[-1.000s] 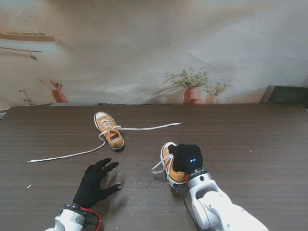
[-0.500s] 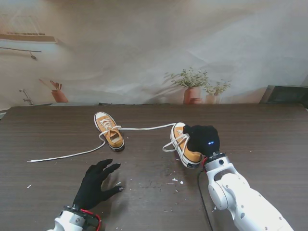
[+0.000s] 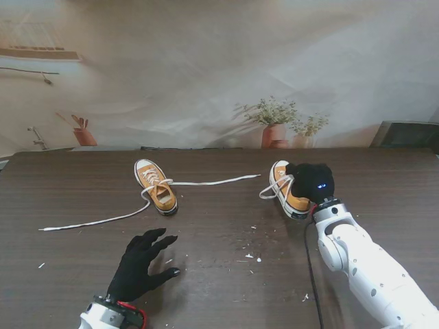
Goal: Tie the shoelaces into a bow on the shoes
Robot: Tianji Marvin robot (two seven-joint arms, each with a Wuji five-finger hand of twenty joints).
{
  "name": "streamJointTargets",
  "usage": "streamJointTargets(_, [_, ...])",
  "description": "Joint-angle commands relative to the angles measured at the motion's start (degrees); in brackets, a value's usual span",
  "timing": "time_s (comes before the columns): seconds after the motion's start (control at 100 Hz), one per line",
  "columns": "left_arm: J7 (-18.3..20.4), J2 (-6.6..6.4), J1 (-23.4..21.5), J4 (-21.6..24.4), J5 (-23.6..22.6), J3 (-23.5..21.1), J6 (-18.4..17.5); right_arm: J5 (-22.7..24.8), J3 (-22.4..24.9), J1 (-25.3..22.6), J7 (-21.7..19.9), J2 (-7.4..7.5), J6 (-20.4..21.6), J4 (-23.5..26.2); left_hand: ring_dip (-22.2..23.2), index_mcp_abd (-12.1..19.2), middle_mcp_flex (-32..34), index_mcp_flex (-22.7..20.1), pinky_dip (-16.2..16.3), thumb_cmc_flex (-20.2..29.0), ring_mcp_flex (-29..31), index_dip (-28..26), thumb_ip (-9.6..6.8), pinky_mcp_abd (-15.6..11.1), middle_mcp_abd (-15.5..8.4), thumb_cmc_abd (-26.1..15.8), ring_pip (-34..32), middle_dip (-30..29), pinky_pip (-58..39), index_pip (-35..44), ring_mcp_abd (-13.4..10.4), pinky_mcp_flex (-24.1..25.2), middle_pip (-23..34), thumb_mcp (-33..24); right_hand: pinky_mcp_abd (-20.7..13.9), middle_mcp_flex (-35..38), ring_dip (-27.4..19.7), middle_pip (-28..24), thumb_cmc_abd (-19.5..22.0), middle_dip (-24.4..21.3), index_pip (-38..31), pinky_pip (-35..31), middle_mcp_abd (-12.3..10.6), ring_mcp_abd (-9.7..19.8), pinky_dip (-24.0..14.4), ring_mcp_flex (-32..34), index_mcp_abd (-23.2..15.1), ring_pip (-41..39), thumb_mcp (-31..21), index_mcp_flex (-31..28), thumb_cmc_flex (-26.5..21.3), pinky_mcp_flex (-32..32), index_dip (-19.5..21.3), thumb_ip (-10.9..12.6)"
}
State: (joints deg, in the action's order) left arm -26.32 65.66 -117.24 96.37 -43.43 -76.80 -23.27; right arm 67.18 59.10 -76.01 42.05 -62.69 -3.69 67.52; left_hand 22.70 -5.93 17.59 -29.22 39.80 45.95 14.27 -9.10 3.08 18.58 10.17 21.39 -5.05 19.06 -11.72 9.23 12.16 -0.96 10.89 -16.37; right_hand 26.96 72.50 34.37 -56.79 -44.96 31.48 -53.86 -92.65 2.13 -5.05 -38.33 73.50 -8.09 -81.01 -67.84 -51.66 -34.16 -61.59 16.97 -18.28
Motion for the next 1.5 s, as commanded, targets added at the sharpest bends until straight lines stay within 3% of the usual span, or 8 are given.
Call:
streamJointTargets(0.0, [0.7, -0.06, -0.3, 0.6, -0.3, 0.2, -0.4, -0.2, -0.1, 2.0, -0.1, 0.73, 0.1, -0.9, 1.6, -0.4, -0.1, -0.5, 1.1, -0.8, 0.7, -1.2, -1.16, 1.0, -0.3, -1.5, 0.0, 0.6, 0.1, -0.1, 0.2, -0.1, 0.5, 1.1, -0.5, -0.2, -0.6, -1.6, 6.3, 0.6, -5.2, -1.8, -1.0, 1.1, 0.5, 1.7, -4.7, 0.2, -1.6, -0.7, -1.6, -0.3, 1.7, 0.8])
streamJointTargets(0.78, [0.5, -0.20, -0.3, 0.7, -0.7, 1.7, 0.0, -9.4, -16.1, 14.8, 6.2, -0.93, 0.6, -23.1, 1.6, -0.2, 0.0, -0.7, 1.2, -0.4, 0.9, -1.3, -1.37, 1.2, -0.3, -1.8, -0.1, 0.6, 0.0, 0.1, 0.1, -0.3, 0.7, 2.1, -3.0, -5.1, -3.8, -1.9, 4.6, -0.1, -3.5, 1.0, -2.7, 1.5, 0.8, 1.8, -7.6, 6.5, -2.0, 7.0, 4.8, 3.7, -3.0, 0.4])
streamJointTargets(0.89, [0.6, -0.19, -0.5, 1.0, -0.7, 1.7, -0.2, -7.9, -15.2, 13.4, 3.7, -0.11, 0.1, -21.0, 1.6, -0.3, 0.0, -0.7, 1.2, -0.3, 0.9, -1.2, -1.40, 1.2, -0.3, -1.8, -0.1, 0.6, 0.0, 0.1, 0.1, -0.3, 0.7, 2.1, -3.8, -8.1, -5.5, -2.4, 1.7, 0.5, 2.1, 2.0, -3.0, 1.5, 0.3, 1.9, -5.8, 9.2, -1.7, 10.6, 9.4, 5.4, -3.4, 0.9])
streamJointTargets(0.95, [0.8, -0.23, -0.5, 1.1, -0.7, 1.6, -0.1, -6.0, -14.1, 11.9, 2.0, 0.61, -0.5, -18.5, 1.6, -0.3, -0.1, -0.6, 1.2, -0.4, 0.8, -1.2, -1.38, 1.1, -0.4, -1.8, 0.0, 0.5, 0.0, 0.1, 0.1, -0.2, 0.7, 2.1, -4.6, -9.8, -6.5, -2.8, -3.2, 2.0, 9.2, 2.6, -3.4, 2.0, -0.3, 1.9, -3.6, 10.5, -3.1, 11.3, 13.6, 6.2, 3.8, 7.4])
streamJointTargets(1.1, [1.8, -0.27, -0.9, 1.4, 0.0, 1.3, -0.3, -1.0, -9.2, 7.0, -5.8, 2.45, -1.1, -10.8, 1.6, -0.2, -0.4, -0.4, 1.2, -0.2, 0.5, -1.2, -1.39, 1.0, -0.4, -1.8, 0.1, 0.5, 0.1, 0.0, 0.0, 0.0, 0.5, 2.1, -6.1, -12.7, -7.7, -4.0, -17.3, 3.6, 11.3, 3.4, -5.2, 3.2, -0.7, 2.0, 0.2, 12.9, -8.0, 13.9, 25.2, 7.6, 4.9, 4.3])
streamJointTargets(1.23, [1.4, -0.39, -1.7, 2.2, -1.3, 0.5, -0.8, 3.0, -5.8, 3.7, -10.3, 3.66, -0.9, -5.8, 1.5, 0.0, -0.5, -0.2, 1.2, -0.3, 0.4, -1.2, -1.36, 0.9, -0.5, -1.7, 0.1, 0.4, 0.1, -0.1, -0.1, 0.0, 0.4, 2.3, -7.2, -14.4, -8.3, -4.6, -21.7, 4.3, 12.7, 4.0, -6.1, 3.8, -1.0, 1.8, 2.0, 14.3, -10.7, 15.9, 30.5, 8.4, 4.0, 3.0])
streamJointTargets(1.38, [0.4, -0.32, -2.5, 3.1, -2.2, -0.4, -1.1, 6.6, -0.6, -1.0, -13.2, 4.32, 0.7, 0.6, 1.5, -0.1, -0.3, -0.2, 1.2, -0.1, 0.5, -1.2, -1.38, 0.9, -0.6, -1.8, 0.1, 0.5, 0.1, -0.1, 0.0, 0.0, 0.5, 2.1, -7.5, -15.9, -8.4, -4.0, -18.0, 4.3, 13.6, 4.8, -5.7, 3.6, -1.3, 0.4, 2.3, 15.3, -10.8, 17.1, 35.7, 9.8, 3.2, 2.5])
streamJointTargets(1.49, [-0.1, -0.30, -3.1, 3.7, -2.8, -1.0, -0.1, 6.5, 4.0, -5.9, -13.7, 3.82, 2.9, 6.5, 1.5, -0.3, -0.3, -0.4, 1.2, 0.0, 0.4, -1.2, -1.33, 0.9, -0.5, -1.8, 0.1, 0.5, 0.1, 0.0, 0.1, 0.0, 0.5, 2.1, -6.0, -20.9, -8.6, 1.3, -2.6, 2.0, 15.7, 8.4, -2.7, 0.9, -2.5, -4.6, 2.0, 19.5, -2.0, 20.8, 37.4, 15.2, 1.3, 3.7])
